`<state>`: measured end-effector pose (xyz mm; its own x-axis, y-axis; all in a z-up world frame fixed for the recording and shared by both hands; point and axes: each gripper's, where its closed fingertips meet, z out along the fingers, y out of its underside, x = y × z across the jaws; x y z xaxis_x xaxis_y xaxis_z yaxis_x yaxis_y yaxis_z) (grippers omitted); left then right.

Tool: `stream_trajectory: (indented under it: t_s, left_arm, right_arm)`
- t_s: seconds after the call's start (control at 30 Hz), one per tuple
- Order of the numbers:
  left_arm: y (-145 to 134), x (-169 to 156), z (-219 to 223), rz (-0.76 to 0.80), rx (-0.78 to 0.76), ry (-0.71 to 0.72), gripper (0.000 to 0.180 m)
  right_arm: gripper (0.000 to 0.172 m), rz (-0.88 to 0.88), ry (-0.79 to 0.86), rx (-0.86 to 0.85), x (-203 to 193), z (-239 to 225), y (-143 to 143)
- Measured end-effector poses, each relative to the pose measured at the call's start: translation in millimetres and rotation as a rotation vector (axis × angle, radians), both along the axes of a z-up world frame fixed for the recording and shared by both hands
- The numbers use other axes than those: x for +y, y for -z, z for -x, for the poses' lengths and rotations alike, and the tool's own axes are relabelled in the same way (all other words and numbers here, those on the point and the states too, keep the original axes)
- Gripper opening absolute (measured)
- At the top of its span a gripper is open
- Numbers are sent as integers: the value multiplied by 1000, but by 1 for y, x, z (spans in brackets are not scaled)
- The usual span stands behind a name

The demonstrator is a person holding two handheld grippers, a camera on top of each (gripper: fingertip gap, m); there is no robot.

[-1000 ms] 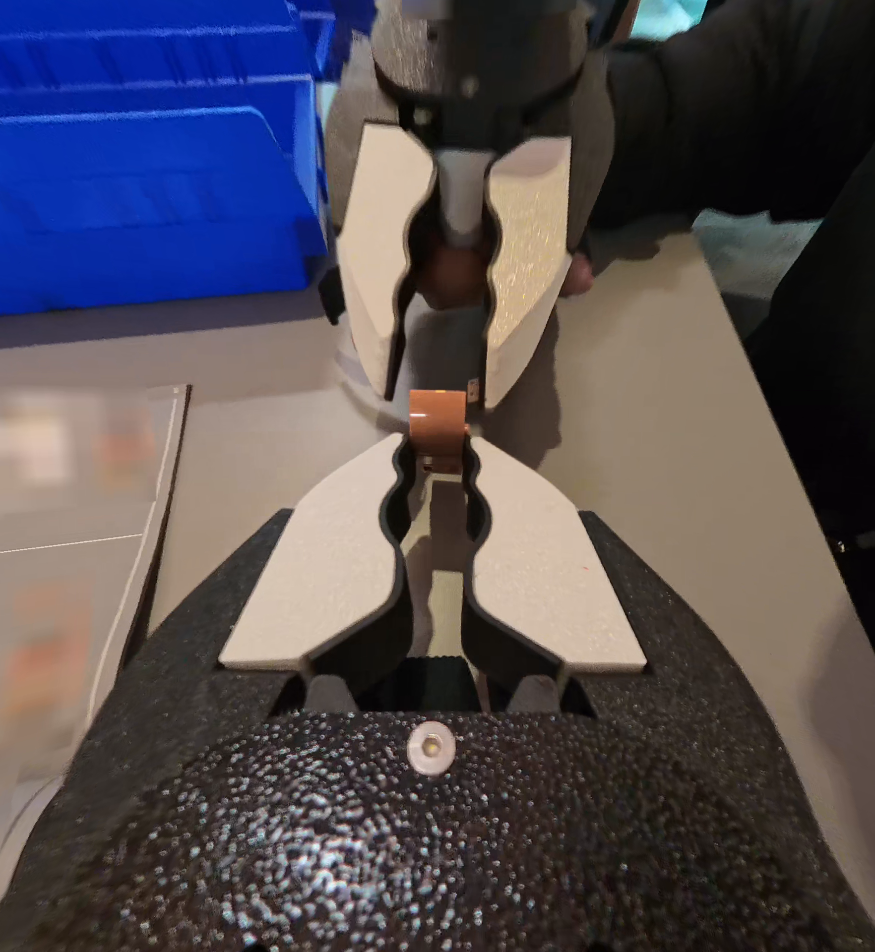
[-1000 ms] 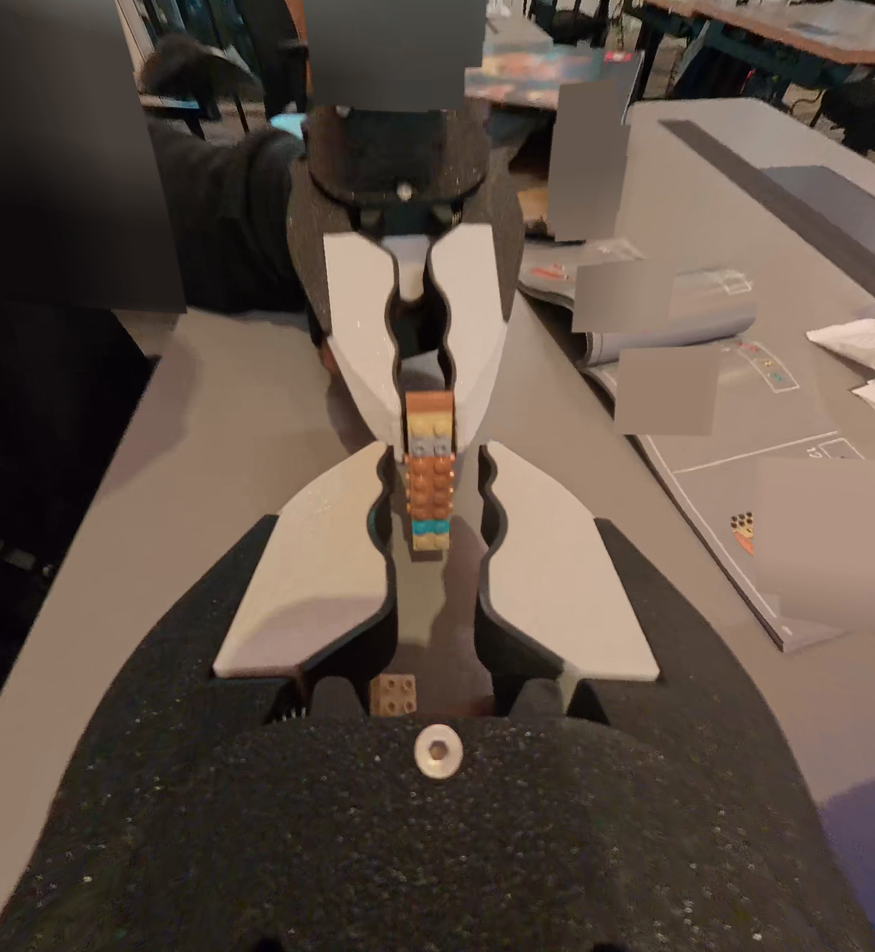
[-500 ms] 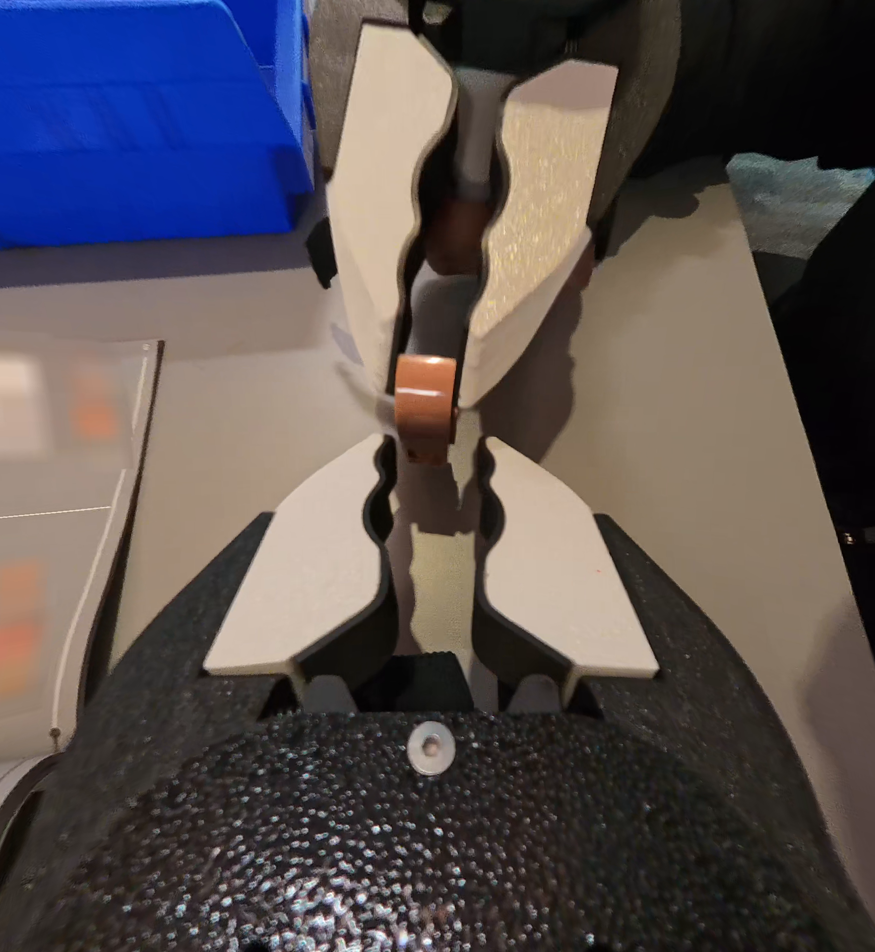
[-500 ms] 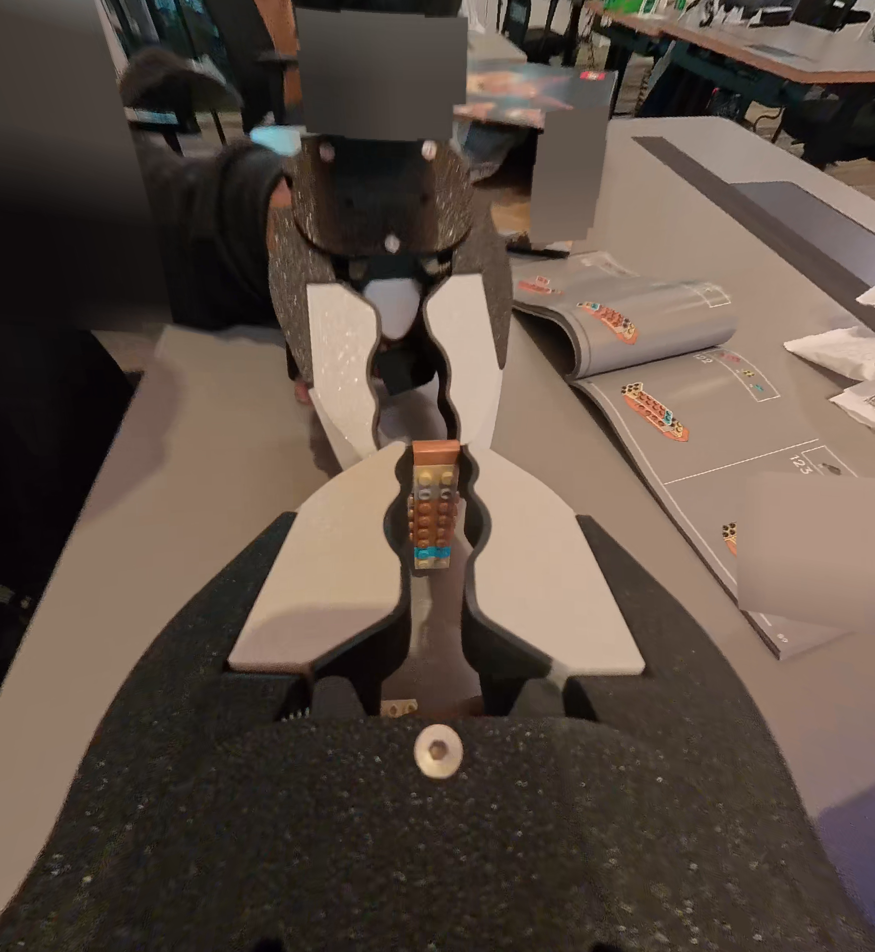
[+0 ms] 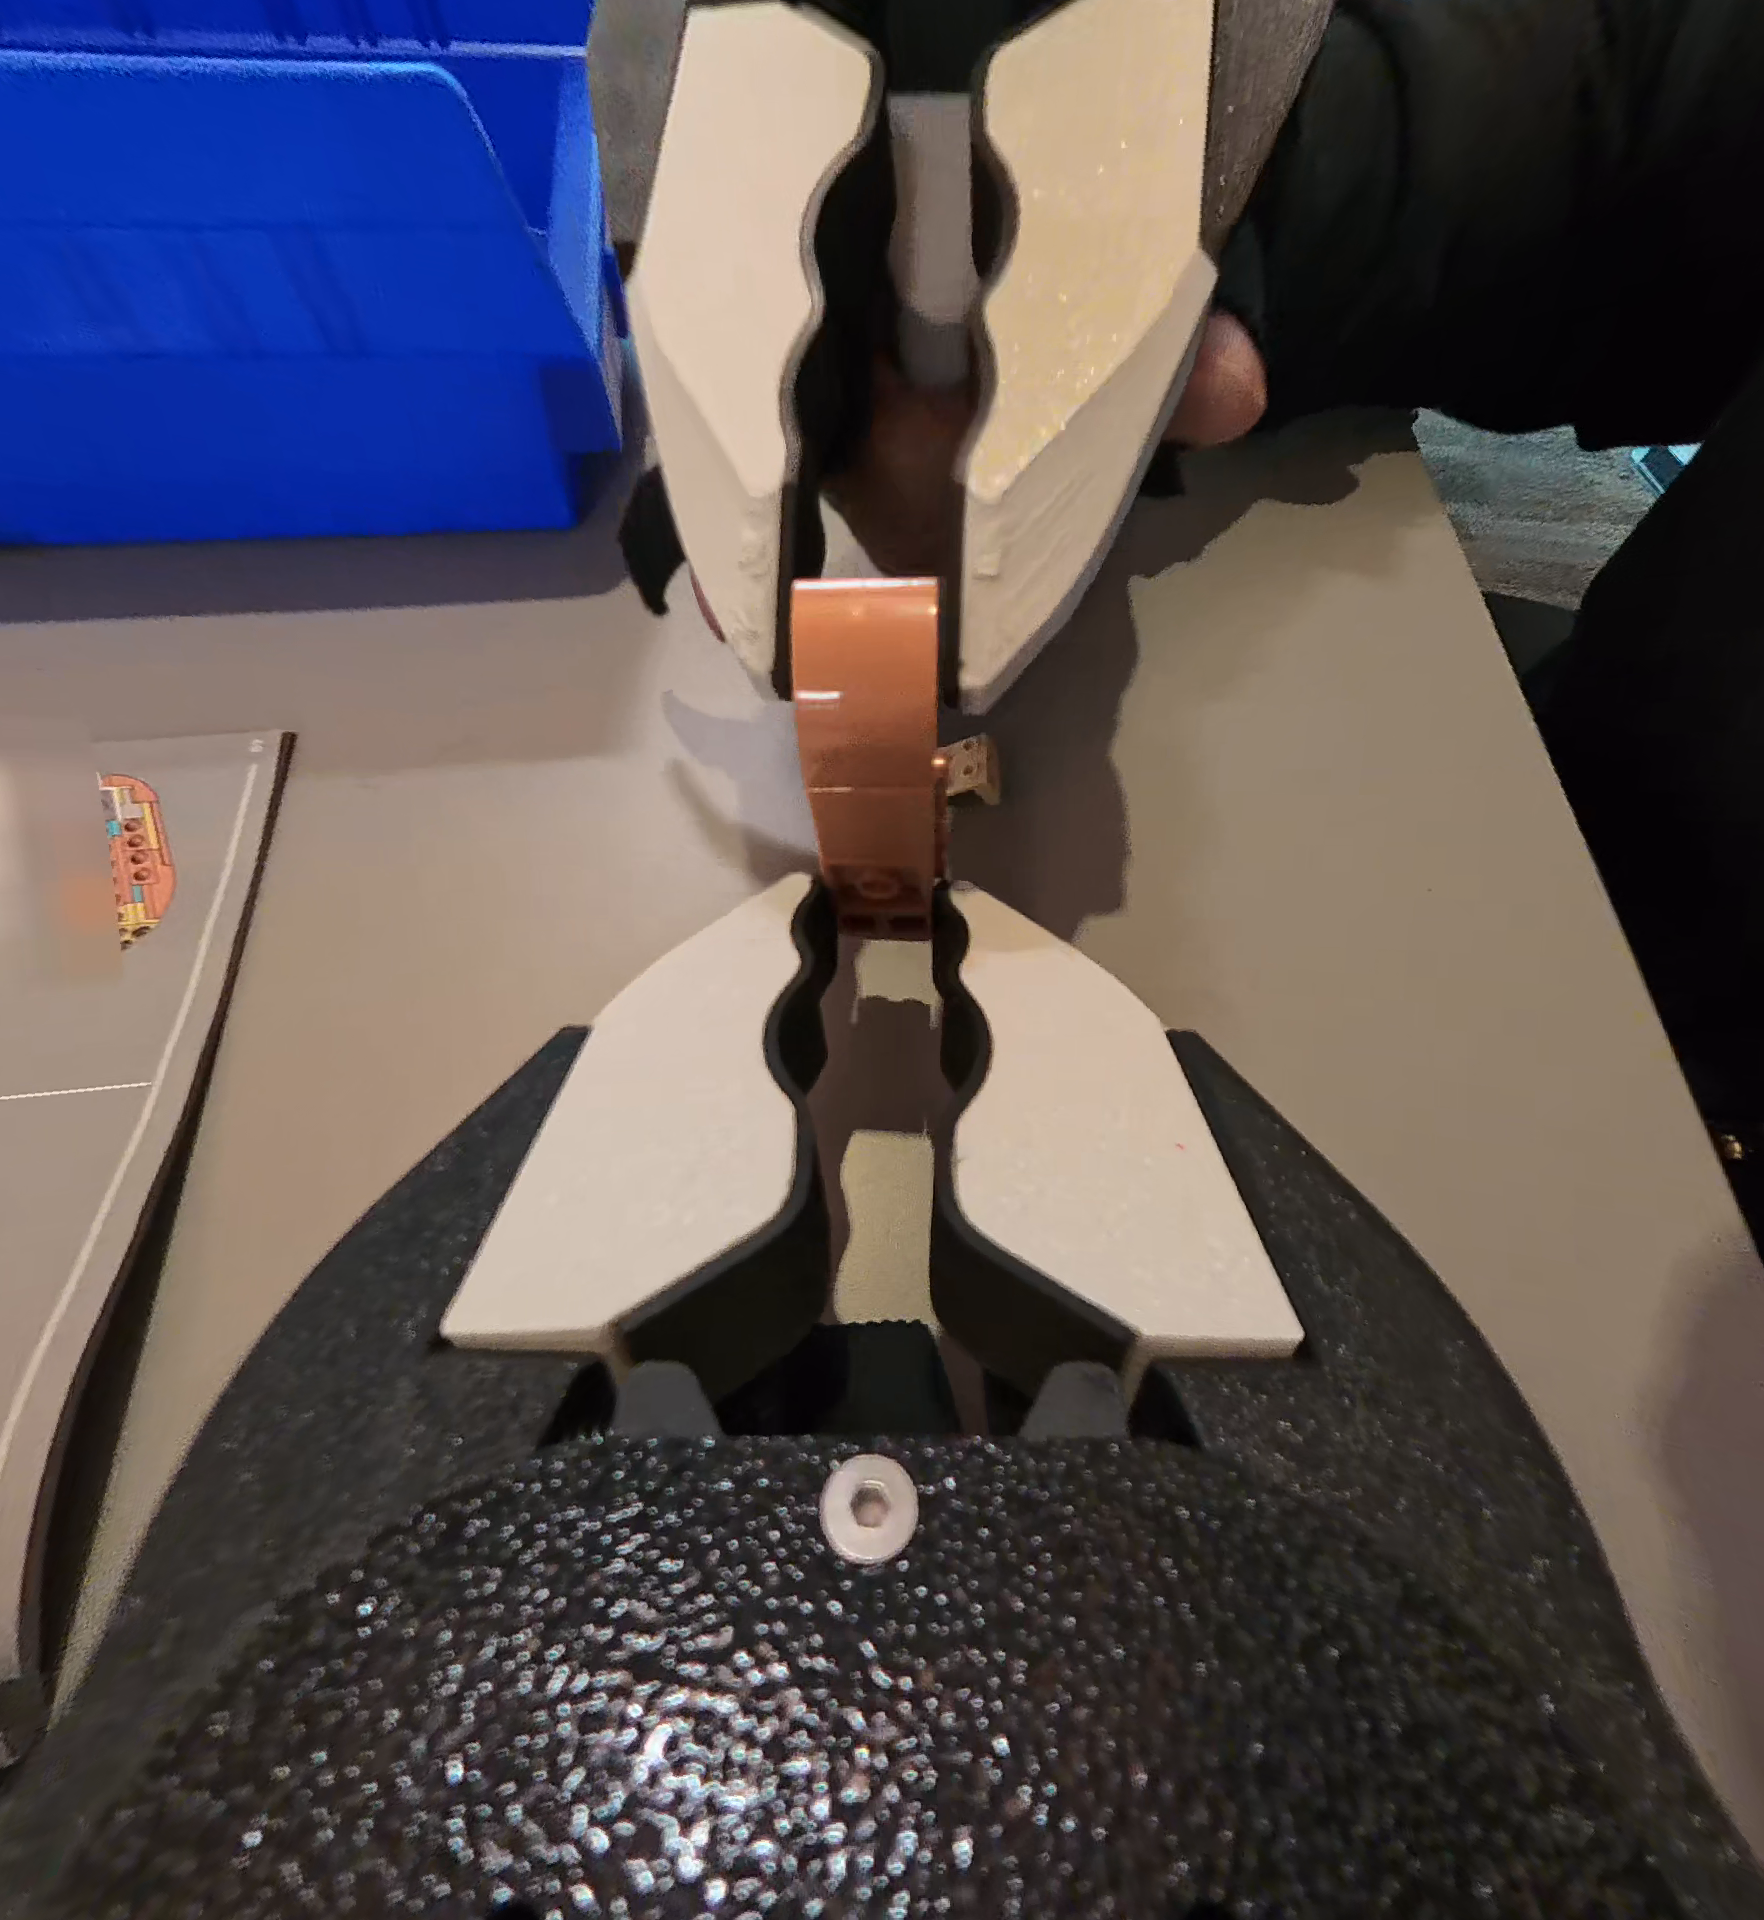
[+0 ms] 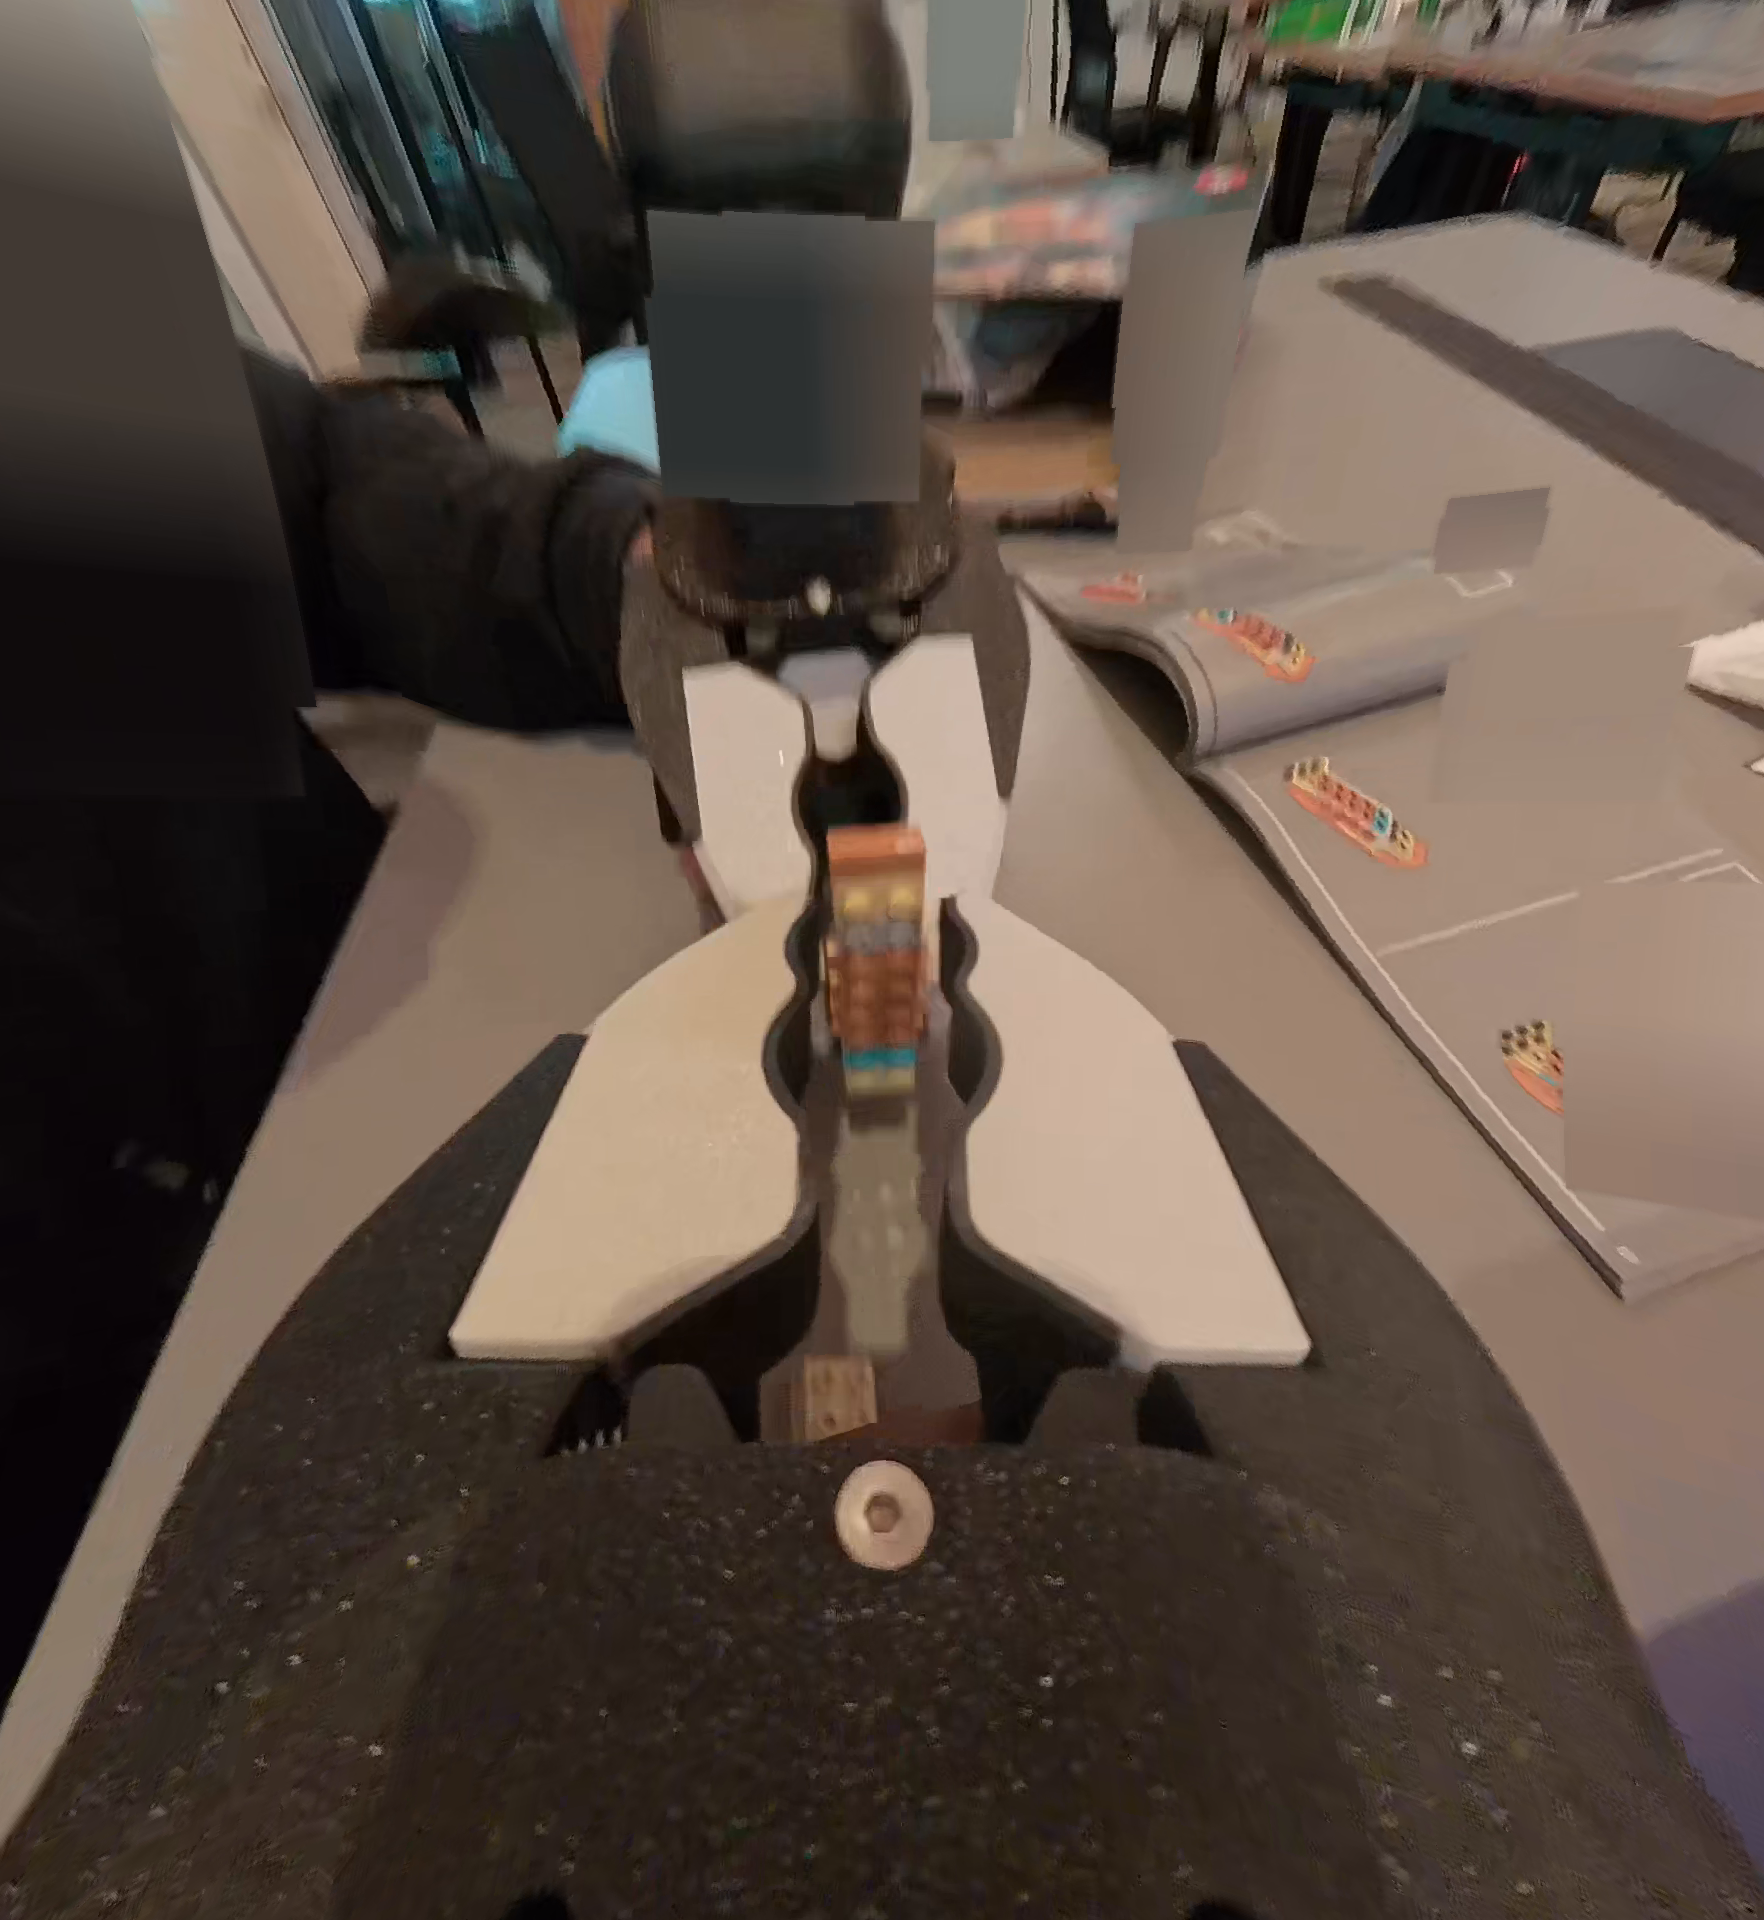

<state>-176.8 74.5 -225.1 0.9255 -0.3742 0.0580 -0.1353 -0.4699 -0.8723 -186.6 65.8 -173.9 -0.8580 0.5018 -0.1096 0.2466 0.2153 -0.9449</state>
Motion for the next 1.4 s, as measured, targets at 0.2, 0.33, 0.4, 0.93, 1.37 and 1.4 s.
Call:
stream_trajectory:
  t_s: [0.2, 0.33, 0.4, 0.93, 1.37, 1.4]
  left_arm:
    - [0, -3, 0, 1, 5, 10, 17]
    - [2, -4, -5, 18, -1, 30, 17]
    - [3, -4, -9, 33, -17, 34, 17]
    - [8, -5, -17, 81, -53, 55, 17]
    - [4, -12, -15, 78, -112, 91, 17]
    - [4, -12, -15, 79, -110, 89, 17]
  right_arm:
    - [25, -461, -86, 92, 45, -23, 43]
    - [24, -606, -134, 30, 61, -38, 66]
    - [24, -672, -139, 20, 64, -40, 79]
    - [33, -676, -359, 115, 43, -55, 80]
    - [13, -535, -513, -112, 24, -48, 82]
    - [13, -542, -497, -93, 22, -46, 82]
